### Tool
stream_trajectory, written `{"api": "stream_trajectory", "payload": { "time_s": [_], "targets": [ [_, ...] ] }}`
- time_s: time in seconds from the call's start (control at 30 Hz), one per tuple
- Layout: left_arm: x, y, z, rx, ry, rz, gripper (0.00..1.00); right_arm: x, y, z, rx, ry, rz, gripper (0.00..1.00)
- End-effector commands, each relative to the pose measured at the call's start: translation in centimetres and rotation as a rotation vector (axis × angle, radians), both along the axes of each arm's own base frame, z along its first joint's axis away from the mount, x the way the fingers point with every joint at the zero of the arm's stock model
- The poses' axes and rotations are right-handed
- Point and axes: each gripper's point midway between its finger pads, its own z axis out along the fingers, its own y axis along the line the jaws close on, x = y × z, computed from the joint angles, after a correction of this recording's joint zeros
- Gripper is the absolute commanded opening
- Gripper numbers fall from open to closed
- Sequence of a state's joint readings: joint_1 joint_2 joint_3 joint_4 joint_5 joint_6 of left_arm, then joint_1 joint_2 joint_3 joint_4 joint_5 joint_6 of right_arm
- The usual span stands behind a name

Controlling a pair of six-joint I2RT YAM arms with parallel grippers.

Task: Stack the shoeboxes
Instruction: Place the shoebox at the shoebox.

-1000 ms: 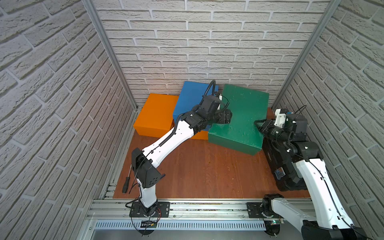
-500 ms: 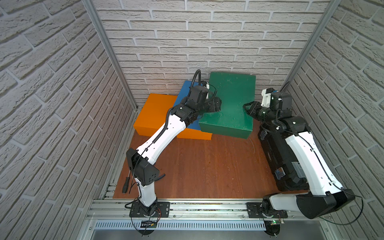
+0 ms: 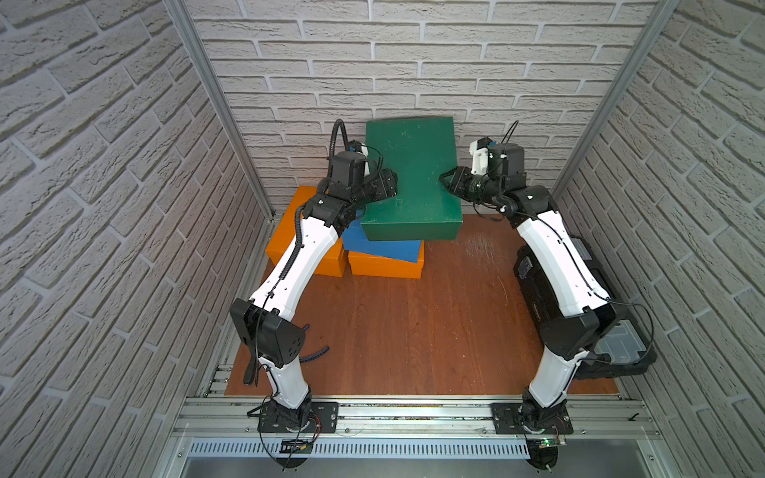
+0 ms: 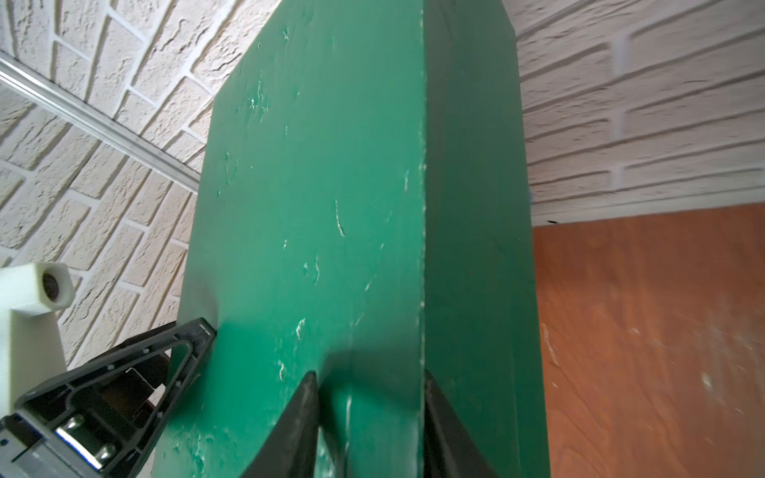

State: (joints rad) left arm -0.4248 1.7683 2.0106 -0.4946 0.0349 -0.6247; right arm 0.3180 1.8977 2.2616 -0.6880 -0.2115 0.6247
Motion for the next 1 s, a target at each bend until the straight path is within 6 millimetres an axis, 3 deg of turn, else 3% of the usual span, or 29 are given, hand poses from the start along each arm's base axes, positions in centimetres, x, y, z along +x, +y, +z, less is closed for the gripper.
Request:
{"api": "stream_trajectory", "payload": {
  "time_s": [0.0, 0.23, 0.47, 0.6, 0.67, 0.77, 0.97],
  "targets": [
    [-2.1, -2.8, 5.0, -0.092, -0.138, -0.211, 0.89, -1.3, 8.6, 1.3, 0.077, -0.056, 0.286, 0.37],
    [1.3, 1.5, 3.8, -0.151, -0.089, -0.144, 0.91, 1.9, 10.6, 0.1, 0.121, -0.043, 0.287, 0.38],
    [2.8, 2.5, 2.0, -0.186, -0.041, -0.131, 0.96, 2.7, 10.7, -2.5, 0.123, 0.025, 0.266, 0.40],
    [3.0, 2.9, 1.6, -0.193, -0.029, -0.121, 0.98, 2.5, 10.4, -3.0, 0.099, 0.040, 0.259, 0.48],
    [3.1, 3.0, 1.3, -0.196, -0.021, -0.117, 0.98, 2.3, 9.9, -3.5, 0.065, 0.055, 0.239, 0.55],
    [3.3, 3.4, 0.7, -0.205, -0.003, -0.109, 0.98, 2.0, 8.3, -4.5, -0.022, 0.078, 0.189, 0.57],
    [3.2, 3.7, 0.0, -0.207, 0.020, -0.099, 0.98, 0.5, 3.3, -6.9, -0.286, 0.151, 0.061, 0.64]
  ]
}}
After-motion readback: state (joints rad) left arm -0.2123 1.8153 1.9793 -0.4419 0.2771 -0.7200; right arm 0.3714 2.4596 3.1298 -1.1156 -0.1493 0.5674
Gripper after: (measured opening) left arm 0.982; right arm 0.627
